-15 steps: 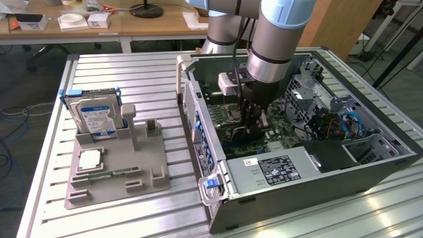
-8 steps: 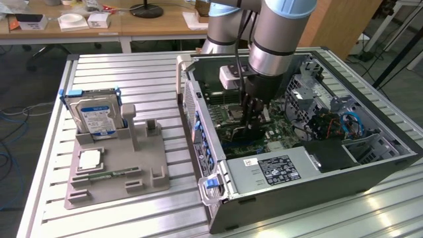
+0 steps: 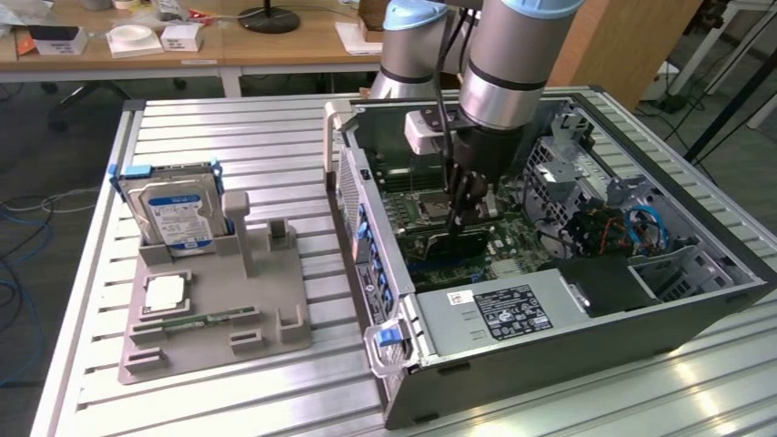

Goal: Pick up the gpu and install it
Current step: 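Insert the gpu into the slot, then press down on the gpu until it lock into place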

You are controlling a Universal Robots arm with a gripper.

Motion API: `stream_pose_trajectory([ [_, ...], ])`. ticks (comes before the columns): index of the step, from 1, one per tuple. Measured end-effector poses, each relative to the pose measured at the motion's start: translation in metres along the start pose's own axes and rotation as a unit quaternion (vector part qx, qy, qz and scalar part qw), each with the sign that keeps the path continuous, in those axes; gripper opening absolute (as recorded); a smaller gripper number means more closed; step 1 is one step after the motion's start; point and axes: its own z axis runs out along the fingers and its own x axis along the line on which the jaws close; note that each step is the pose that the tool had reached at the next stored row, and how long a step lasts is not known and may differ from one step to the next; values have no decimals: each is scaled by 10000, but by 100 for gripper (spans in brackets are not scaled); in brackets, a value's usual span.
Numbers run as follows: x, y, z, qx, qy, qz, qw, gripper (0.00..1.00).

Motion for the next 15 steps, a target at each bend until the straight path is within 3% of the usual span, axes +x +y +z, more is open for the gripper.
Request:
stream_pose_trajectory([
  [15, -1, 0, 3, 0, 3, 0, 10000, 11],
])
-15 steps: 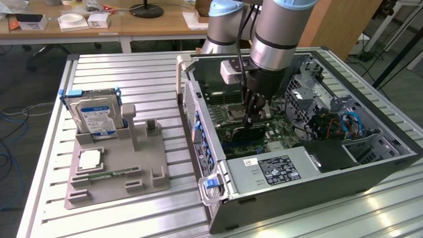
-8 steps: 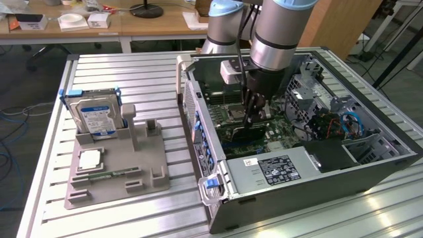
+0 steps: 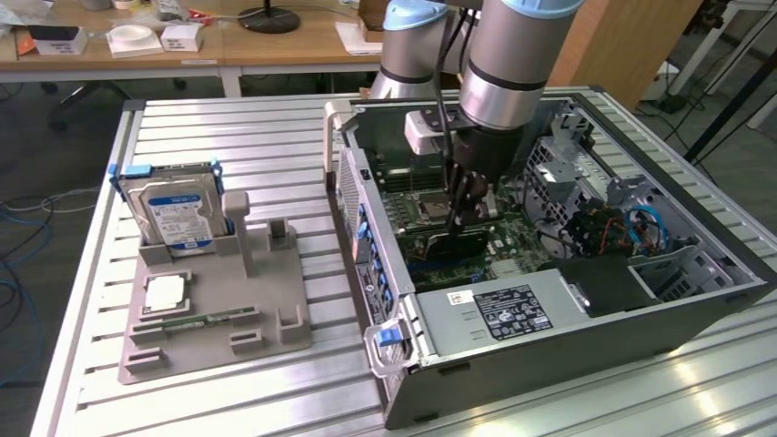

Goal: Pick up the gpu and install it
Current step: 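Press down on the gpu until it lock into place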

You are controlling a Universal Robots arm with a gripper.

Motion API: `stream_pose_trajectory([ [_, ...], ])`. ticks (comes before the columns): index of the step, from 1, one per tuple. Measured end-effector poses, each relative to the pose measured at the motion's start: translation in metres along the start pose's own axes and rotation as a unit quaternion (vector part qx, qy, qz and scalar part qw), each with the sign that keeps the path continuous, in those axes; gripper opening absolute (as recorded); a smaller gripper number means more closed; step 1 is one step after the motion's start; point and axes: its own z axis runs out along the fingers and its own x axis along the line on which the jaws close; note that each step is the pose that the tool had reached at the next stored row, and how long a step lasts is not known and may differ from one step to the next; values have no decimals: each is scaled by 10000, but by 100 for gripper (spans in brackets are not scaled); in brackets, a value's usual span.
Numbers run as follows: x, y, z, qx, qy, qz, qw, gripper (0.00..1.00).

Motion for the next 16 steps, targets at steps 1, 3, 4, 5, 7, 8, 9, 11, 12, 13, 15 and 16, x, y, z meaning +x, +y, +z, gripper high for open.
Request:
stream_pose_trajectory([
  [1, -1, 0, 11, 0, 1, 0, 10000, 11],
  [3, -6, 3, 37, 0, 0, 1, 10000, 11],
  [4, -21, 12, 49, 0, 1, 2, 10000, 11],
  [5, -37, 23, 63, 0, 1, 4, 10000, 11],
  [7, -59, 32, 92, 1, 0, 6, 10000, 11],
  [8, -61, 32, 94, 0, 1, 6, 10000, 11],
  [9, -61, 32, 94, 0, 1, 6, 10000, 11],
  [11, -61, 32, 95, 0, 1, 6, 10000, 11],
  [12, -61, 32, 96, 0, 1, 6, 10000, 11],
  [13, -61, 32, 101, 0, 2, 6, 10000, 11],
  [15, -61, 32, 113, -1, 5, 6, 10000, 11],
  [16, -61, 31, 125, 2, 0, 5, 10000, 11],
])
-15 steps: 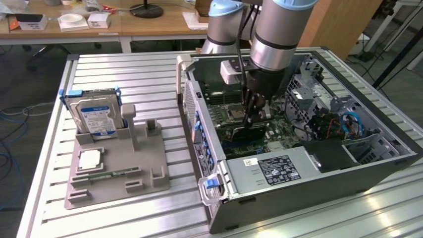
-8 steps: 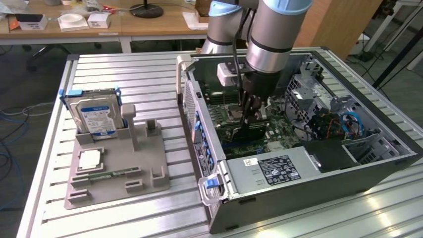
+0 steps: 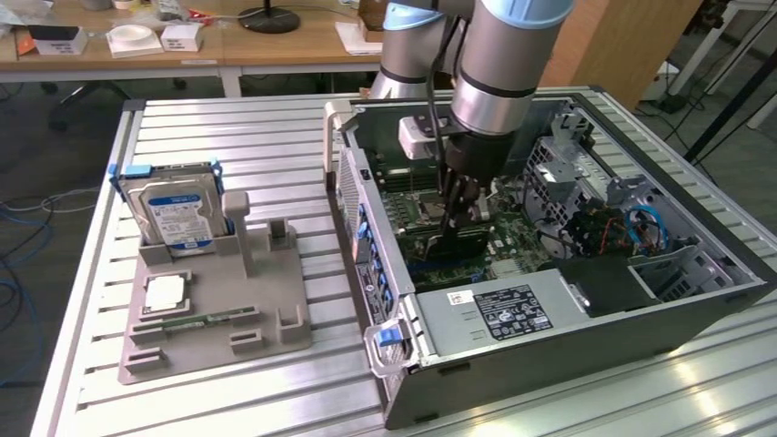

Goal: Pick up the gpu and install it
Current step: 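Press down on the gpu until it lock into place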

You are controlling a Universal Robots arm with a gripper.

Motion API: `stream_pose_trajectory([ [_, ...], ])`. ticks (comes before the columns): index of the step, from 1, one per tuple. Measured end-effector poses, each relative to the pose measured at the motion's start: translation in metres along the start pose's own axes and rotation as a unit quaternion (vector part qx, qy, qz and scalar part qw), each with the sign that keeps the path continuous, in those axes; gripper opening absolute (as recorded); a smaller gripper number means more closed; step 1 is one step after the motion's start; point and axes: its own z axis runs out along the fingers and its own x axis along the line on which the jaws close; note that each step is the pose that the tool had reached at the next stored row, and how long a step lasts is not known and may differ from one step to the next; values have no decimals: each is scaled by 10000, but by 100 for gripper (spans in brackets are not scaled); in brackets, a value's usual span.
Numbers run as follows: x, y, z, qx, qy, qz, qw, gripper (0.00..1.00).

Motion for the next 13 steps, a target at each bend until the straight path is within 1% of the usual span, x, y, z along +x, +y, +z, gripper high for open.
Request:
stream_pose_trajectory([
  [4, 0, 2, 11, -2, 2, 1, 10000, 11],
  [5, -1, 4, 2, 0, -4, 2, 10000, 11],
  [6, -1, 4, -29, 3, -3, 2, 10000, 11],
  [8, 0, 6, -122, 6, 0, 1, 10000, 11],
  [9, 0, 14, -160, 14, 0, 2, 10000, 11],
  [11, 1, 66, -208, 29, 0, 1, 10000, 11],
  [13, 2, 152, -226, 36, 1, 2, 10000, 11],
])
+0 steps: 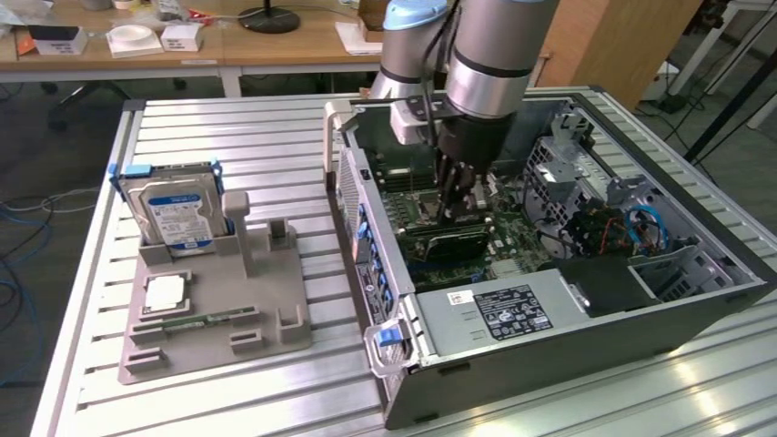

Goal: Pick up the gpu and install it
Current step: 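Press down on the gpu until it lock into place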

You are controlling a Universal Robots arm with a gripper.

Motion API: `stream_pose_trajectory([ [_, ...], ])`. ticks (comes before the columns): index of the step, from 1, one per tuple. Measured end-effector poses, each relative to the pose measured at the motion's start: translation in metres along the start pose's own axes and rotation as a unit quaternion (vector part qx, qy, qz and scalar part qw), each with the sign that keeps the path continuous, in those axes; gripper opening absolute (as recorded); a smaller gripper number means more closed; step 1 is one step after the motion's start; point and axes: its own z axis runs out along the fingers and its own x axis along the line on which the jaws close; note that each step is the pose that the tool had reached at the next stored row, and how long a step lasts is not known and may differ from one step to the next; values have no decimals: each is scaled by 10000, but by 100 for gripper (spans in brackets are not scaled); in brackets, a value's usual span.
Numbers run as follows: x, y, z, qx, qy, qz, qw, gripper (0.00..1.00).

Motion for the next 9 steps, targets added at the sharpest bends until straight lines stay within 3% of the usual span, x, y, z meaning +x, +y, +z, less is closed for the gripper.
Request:
stream_pose_trajectory([
  [4, 2, 161, -5, 8, 0, 0, 10000, 11],
  [5, 1, 172, -5, -14, 0, 0, 10000, 11],
  [9, 2, 177, -5, -378, 4, 2, 9993, 11],
])
